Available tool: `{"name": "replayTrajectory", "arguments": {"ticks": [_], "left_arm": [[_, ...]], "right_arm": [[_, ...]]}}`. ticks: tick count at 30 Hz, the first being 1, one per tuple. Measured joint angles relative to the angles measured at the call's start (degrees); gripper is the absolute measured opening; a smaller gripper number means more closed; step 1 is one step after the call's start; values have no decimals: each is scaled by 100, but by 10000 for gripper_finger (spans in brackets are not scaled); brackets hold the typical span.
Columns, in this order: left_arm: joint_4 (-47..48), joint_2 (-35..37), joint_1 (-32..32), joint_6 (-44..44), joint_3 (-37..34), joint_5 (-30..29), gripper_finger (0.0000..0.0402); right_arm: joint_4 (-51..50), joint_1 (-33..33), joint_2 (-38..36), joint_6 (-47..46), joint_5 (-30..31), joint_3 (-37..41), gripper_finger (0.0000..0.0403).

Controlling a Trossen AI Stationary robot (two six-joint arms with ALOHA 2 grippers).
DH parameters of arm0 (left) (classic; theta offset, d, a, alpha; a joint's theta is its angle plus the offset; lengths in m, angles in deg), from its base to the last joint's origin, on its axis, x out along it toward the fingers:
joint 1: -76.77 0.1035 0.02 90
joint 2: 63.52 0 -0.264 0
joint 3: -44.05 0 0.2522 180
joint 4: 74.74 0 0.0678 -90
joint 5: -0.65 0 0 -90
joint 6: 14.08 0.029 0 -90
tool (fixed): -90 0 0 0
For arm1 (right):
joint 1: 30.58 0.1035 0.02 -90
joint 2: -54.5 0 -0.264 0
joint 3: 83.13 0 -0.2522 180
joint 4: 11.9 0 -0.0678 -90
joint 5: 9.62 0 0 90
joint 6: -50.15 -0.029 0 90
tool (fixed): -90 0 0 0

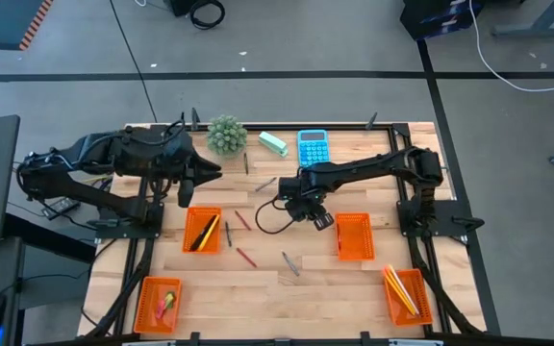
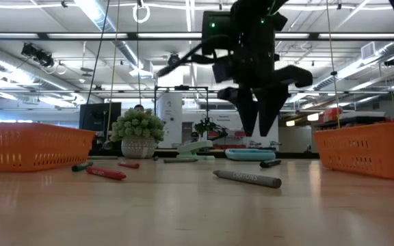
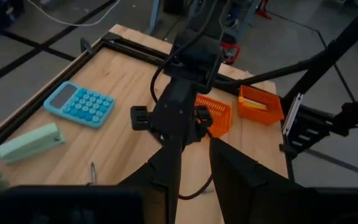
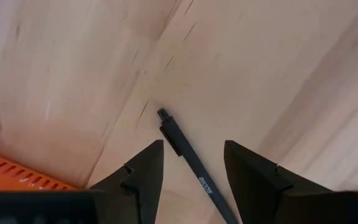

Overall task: Sort crayons/erasers/pens/pencils in bins
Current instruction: Put the black pen into the top left orange basket

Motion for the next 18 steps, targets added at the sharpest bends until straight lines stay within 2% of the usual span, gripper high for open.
{"name": "replayTrajectory", "arguments": {"ticks": [5, 10, 18], "left_arm": [[21, -3, 0, -240, 0, -34, 94], [18, -4, 0, -453, 0, -182, 94], [22, -9, 0, -920, 0, -200, 94]], "right_arm": [[-8, -37, 225, 231, -69, 23, 174], [225, -115, 199, 604, -82, 564, 174], [742, -198, 48, 680, 227, 1032, 174]]}}
